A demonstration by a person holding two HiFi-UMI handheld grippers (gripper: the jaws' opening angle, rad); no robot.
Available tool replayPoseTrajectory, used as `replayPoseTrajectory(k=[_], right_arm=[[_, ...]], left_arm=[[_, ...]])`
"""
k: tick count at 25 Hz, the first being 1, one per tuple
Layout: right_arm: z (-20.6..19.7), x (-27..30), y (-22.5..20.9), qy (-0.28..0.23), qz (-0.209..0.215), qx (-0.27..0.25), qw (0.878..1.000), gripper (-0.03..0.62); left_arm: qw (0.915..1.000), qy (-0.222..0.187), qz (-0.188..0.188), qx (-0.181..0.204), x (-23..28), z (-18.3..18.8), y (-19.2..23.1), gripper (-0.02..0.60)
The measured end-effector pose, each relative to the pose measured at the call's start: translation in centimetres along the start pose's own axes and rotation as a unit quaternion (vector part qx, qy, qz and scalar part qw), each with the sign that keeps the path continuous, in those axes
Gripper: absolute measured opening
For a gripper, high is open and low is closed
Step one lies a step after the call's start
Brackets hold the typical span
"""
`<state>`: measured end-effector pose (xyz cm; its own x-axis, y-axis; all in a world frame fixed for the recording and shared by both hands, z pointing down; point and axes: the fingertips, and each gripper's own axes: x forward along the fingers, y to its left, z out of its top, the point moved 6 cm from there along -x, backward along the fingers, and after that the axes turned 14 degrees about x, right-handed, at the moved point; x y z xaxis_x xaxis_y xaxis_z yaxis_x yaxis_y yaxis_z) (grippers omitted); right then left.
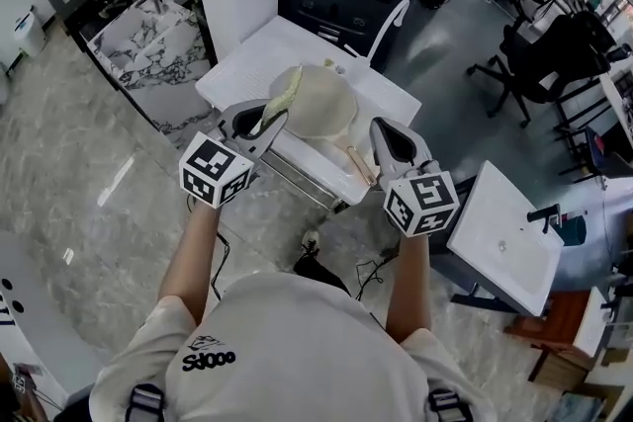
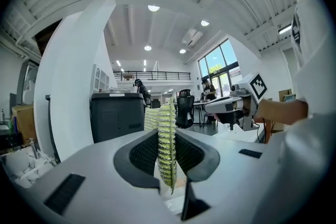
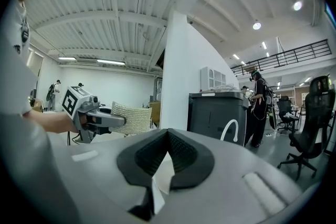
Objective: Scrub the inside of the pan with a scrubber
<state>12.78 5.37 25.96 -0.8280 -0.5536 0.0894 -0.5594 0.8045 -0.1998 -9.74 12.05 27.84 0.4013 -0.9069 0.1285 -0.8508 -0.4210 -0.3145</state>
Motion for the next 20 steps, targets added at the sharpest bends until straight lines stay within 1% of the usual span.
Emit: replayPoseTrajectory(k=[8, 13, 20], right_arm=[[0.3, 2.5, -4.8, 0.013, 0.004, 0.011, 1.0, 0.009], [0.7, 3.8, -7.0, 0.017, 0.016, 0.007, 1.0, 0.009], [1.3, 5.2, -10.6, 0.019, 0.02, 0.012, 1.0, 0.009]], left_arm=[[0.9998, 0.018, 0.003, -0.008, 5.0, -0.4, 1.3, 0.072], [0.9995, 0.028, 0.008, -0.009, 7.6, -0.6, 2.1, 0.072], [0.9991, 0.039, 0.012, -0.006, 11.1, -0.5, 2.5, 0.072]])
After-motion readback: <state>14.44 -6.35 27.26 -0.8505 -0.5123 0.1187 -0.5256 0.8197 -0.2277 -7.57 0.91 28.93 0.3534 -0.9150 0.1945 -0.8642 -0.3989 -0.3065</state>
